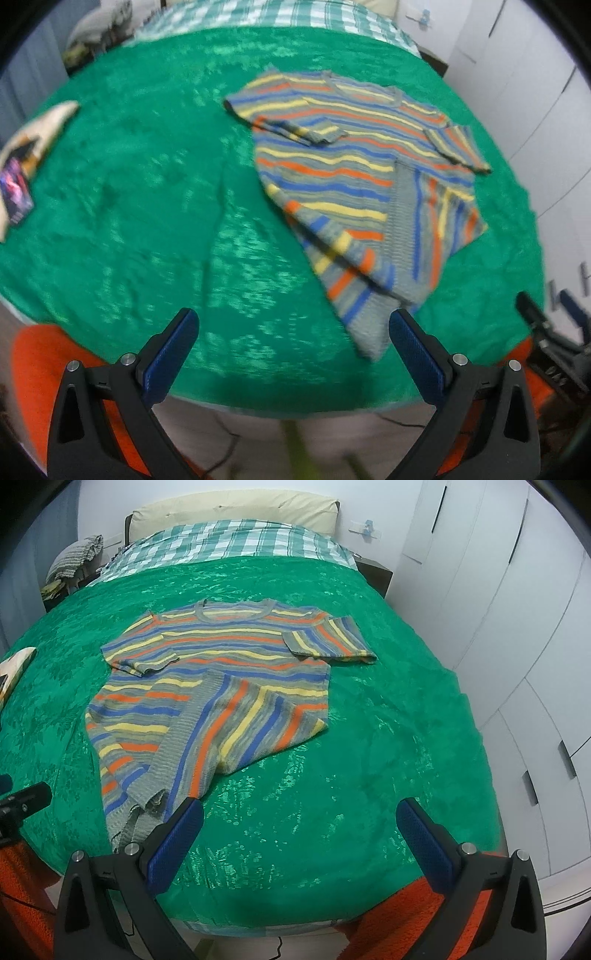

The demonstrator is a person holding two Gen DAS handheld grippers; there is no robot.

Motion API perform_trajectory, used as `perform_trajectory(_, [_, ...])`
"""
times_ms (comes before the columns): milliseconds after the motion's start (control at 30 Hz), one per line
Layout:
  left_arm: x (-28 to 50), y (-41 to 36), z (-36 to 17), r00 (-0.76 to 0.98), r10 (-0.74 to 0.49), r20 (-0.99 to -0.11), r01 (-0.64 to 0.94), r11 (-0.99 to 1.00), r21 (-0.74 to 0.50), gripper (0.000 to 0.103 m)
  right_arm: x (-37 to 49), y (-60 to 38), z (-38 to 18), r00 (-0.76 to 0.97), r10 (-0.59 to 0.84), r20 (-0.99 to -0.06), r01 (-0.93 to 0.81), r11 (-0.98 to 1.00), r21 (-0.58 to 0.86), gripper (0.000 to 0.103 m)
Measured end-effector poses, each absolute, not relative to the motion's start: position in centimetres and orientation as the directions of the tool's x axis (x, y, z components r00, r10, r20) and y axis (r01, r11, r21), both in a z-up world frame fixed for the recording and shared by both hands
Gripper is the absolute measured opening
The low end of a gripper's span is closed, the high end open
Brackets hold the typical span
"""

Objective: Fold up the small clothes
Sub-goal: 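Move both grippers toward the ribbed hem of the striped sweater, then grasp the sweater hem with the left gripper while the right gripper grasps the hem too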

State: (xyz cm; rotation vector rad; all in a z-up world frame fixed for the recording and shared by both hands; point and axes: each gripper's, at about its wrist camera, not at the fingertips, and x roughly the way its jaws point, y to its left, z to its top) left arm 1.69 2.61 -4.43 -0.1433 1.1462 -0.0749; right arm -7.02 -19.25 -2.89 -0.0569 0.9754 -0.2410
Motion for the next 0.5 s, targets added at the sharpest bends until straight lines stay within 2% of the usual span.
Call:
perform_trajectory(133, [3.5, 0.6, -6.2, 0.357, -0.263, -0.896, 0.041, 0.963, -0.266, 0.102, -6.8, -19.8, -3.3, 0.527, -0.225, -0.820, 0.188, 0.971, -0.146, 0.103])
perform_trajectory(233, [5.6, -1.7, -8.1, 0.324, -0.287, -0.902, 0.058, 0.957, -0.284, 0.100, -6.8, -20.0, -3.5, 0.521, -0.222, -0.824, 0.191, 0.971, -0.140, 0.103])
perform_trajectory(300, [6.9, -2.6, -9.3, 0.311, -0.286, -0.907, 0.034, 0.956, -0.290, 0.093, -6.8, -20.1, -3.5, 0.523, -0.224, -0.823, 0.191, 0.971, -0.144, 0.103])
perform_trajectory(333, [7.4, -2.9, -10.0, 0.295, -0.279, -0.914, 0.020, 0.958, -0.286, 0.074, -6.9, -20.2, -3.5, 0.523, -0.227, -0.821, 0.192, 0.970, -0.146, 0.103])
perform_trajectory(367, [7.8, -3.0, -10.7, 0.271, -0.271, -0.923, 0.008, 0.960, -0.280, 0.043, -7.0, -20.3, -3.5, 0.524, -0.230, -0.820, 0.193, 0.970, -0.148, 0.103])
perform_trajectory(433, [7.9, -2.3, -11.5, 0.243, -0.280, -0.929, -0.020, 0.956, -0.293, 0.007, -7.0, -20.7, -3.4, 0.529, -0.230, -0.817, 0.195, 0.970, -0.146, 0.103])
perform_trajectory(500, [7.3, -0.9, -10.8, 0.267, -0.316, -0.910, -0.032, 0.941, -0.336, 0.006, -6.6, -21.2, -3.2, 0.539, -0.221, -0.813, 0.183, 0.973, -0.143, 0.103])
